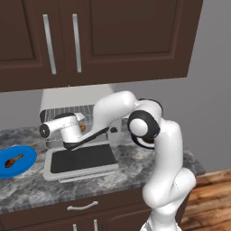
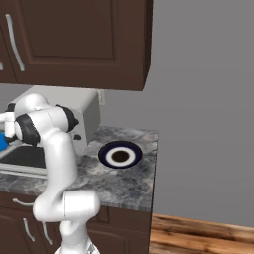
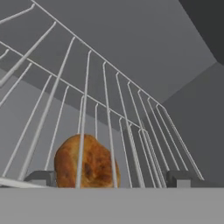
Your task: Open the toaster oven door. Place the bread on the bottom rack in the toaster oven and place the chicken drumstick on the top rack.
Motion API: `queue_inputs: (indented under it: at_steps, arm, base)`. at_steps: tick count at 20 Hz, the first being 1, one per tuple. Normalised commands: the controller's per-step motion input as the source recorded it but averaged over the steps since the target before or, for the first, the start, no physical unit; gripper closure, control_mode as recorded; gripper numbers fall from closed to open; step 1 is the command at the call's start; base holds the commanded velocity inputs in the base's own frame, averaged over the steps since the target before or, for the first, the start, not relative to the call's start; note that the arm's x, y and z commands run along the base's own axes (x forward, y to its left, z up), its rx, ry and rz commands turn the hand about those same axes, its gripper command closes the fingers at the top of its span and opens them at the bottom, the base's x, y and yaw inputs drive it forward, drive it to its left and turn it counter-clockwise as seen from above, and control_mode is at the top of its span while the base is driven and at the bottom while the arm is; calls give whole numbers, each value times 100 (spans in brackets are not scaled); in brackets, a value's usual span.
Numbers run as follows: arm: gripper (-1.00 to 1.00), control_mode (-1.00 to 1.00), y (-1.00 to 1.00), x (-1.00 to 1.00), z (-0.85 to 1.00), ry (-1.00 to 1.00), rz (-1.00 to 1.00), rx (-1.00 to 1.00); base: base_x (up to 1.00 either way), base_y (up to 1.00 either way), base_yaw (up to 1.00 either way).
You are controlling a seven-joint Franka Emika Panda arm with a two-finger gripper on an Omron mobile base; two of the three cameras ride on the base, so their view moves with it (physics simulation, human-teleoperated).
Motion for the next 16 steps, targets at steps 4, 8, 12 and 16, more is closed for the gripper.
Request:
queue_inputs:
  at_steps: [4,8,12,16]
  arm:
    - [-100,-100,0,19,-5,0,-5,0]
    - [-100,-100,1,4,-10,0,-5,0]
    - [100,-100,1,12,-15,0,-6,0]
    - [100,-100,0,10,-22,1,-5,0]
  base:
    - [0,0,0]
    - [0,0,0]
    - [0,0,0]
    - [0,0,0]
